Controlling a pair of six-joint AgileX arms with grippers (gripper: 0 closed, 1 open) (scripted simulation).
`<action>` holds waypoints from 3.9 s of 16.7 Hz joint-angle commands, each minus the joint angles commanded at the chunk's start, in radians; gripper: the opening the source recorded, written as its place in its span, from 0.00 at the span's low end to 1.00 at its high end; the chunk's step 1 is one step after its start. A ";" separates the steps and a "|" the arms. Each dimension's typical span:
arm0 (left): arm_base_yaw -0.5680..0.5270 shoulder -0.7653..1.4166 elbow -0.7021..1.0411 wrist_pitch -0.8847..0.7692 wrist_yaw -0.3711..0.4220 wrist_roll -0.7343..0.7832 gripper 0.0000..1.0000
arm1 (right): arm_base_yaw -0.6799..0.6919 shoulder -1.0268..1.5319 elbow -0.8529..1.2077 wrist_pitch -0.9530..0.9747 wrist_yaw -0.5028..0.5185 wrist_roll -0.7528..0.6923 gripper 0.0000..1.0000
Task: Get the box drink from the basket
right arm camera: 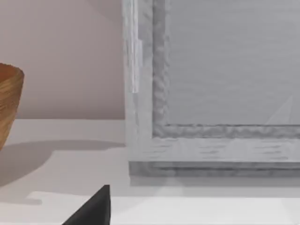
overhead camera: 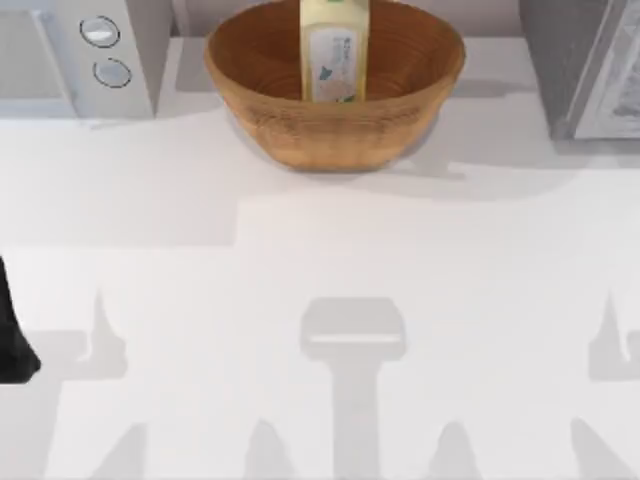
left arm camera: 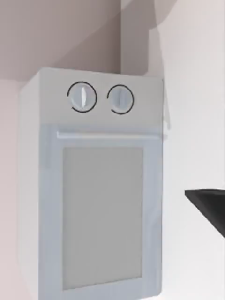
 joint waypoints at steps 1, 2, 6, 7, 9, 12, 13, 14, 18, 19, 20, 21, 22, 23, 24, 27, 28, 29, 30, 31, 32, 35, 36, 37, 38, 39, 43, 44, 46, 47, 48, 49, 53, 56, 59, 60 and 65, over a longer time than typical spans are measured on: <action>0.000 0.000 0.000 0.000 0.000 0.000 1.00 | 0.000 0.000 0.000 0.000 0.000 0.000 1.00; 0.000 0.000 0.000 0.000 0.000 0.000 1.00 | 0.000 0.000 0.000 0.000 0.000 0.000 1.00; -0.026 0.098 0.041 0.029 -0.024 -0.005 1.00 | 0.000 0.000 0.000 0.000 0.000 0.000 1.00; -0.039 0.145 0.064 0.047 -0.036 -0.005 1.00 | 0.000 0.000 0.000 0.000 0.000 0.000 1.00; -0.072 0.262 0.128 0.096 -0.066 -0.006 1.00 | 0.000 0.000 0.000 0.000 0.000 0.000 1.00; -0.139 0.481 0.257 0.196 -0.127 -0.005 1.00 | 0.000 0.000 0.000 0.000 0.000 0.000 1.00; -0.165 0.563 0.307 0.234 -0.151 -0.005 1.00 | 0.000 0.000 0.000 0.000 0.000 0.000 1.00; -0.192 0.650 0.361 0.275 -0.176 -0.004 1.00 | 0.000 0.000 0.000 0.000 0.000 0.000 1.00; -0.313 1.036 0.593 0.449 -0.290 -0.004 1.00 | 0.000 0.000 0.000 0.000 0.000 0.000 1.00; -0.345 1.138 0.653 0.494 -0.320 -0.004 1.00 | 0.000 0.000 0.000 0.000 0.000 0.000 1.00; -0.376 1.241 0.713 0.539 -0.349 -0.004 1.00 | 0.000 0.000 0.000 0.000 0.000 0.000 1.00; -0.408 1.344 0.774 0.584 -0.379 -0.004 1.00 | 0.000 0.000 0.000 0.000 0.000 0.000 1.00; -0.439 1.445 0.833 0.628 -0.409 -0.004 1.00 | 0.000 0.000 0.000 0.000 0.000 0.000 1.00; -0.469 1.545 0.891 0.671 -0.437 -0.003 1.00 | 0.000 0.000 0.000 0.000 0.000 0.000 1.00; -0.498 1.641 0.947 0.712 -0.465 -0.002 1.00 | 0.000 0.000 0.000 0.000 0.000 0.000 1.00; -0.578 1.907 1.098 0.823 -0.541 0.000 1.00 | 0.000 0.000 0.000 0.000 0.000 0.000 1.00; -0.601 1.984 1.142 0.855 -0.563 0.001 1.00 | 0.000 0.000 0.000 0.000 0.000 0.000 1.00; -0.622 2.054 1.181 0.883 -0.583 0.001 1.00 | 0.000 0.000 0.000 0.000 0.000 0.000 1.00; -0.640 2.116 1.216 0.908 -0.601 0.002 1.00 | 0.000 0.000 0.000 0.000 0.000 0.000 1.00; -0.657 2.171 1.246 0.930 -0.617 0.003 1.00 | 0.000 0.000 0.000 0.000 0.000 0.000 1.00; -0.670 2.217 1.271 0.948 -0.630 0.004 1.00 | 0.000 0.000 0.000 0.000 0.000 0.000 1.00; -0.693 2.290 1.313 0.978 -0.652 0.005 1.00 | 0.000 0.000 0.000 0.000 0.000 0.000 1.00; -0.694 2.294 1.316 0.980 -0.653 0.005 1.00 | 0.000 0.000 0.000 0.000 0.000 0.000 1.00; -0.694 2.294 1.316 0.980 -0.653 0.005 1.00 | 0.000 0.000 0.000 0.000 0.000 0.000 1.00; -0.694 2.294 1.316 0.980 -0.653 0.005 1.00 | 0.000 0.000 0.000 0.000 0.000 0.000 1.00; -0.694 2.294 1.316 0.980 -0.653 0.005 1.00 | 0.000 0.000 0.000 0.000 0.000 0.000 1.00; -0.683 2.301 1.344 0.960 -0.642 0.006 1.00 | 0.000 0.000 0.000 0.000 0.000 0.000 1.00; -0.677 2.316 1.369 0.948 -0.635 0.005 1.00 | 0.000 0.000 0.000 0.000 0.000 0.000 1.00; -0.662 2.349 1.430 0.920 -0.620 0.004 1.00 | 0.000 0.000 0.000 0.000 0.000 0.000 1.00; -0.654 2.366 1.461 0.905 -0.612 0.004 1.00 | 0.000 0.000 0.000 0.000 0.000 0.000 1.00; -0.647 2.382 1.490 0.892 -0.605 0.004 1.00 | 0.000 0.000 0.000 0.000 0.000 0.000 1.00; -0.640 2.395 1.515 0.881 -0.598 0.004 1.00 | 0.000 0.000 0.000 0.000 0.000 0.000 1.00; -0.632 2.413 1.547 0.866 -0.590 0.003 1.00 | 0.000 0.000 0.000 0.000 0.000 0.000 1.00; -0.632 2.413 1.547 0.866 -0.590 0.003 0.92 | 0.000 0.000 0.000 0.000 0.000 0.000 1.00; -0.632 2.413 1.547 0.866 -0.590 0.003 0.70 | 0.000 0.000 0.000 0.000 0.000 0.000 1.00; -0.632 2.413 1.547 0.866 -0.590 0.003 0.62 | 0.000 0.000 0.000 0.000 0.000 0.000 1.00; -0.632 2.413 1.547 0.866 -0.590 0.003 0.25 | 0.000 0.000 0.000 0.000 0.000 0.000 1.00</action>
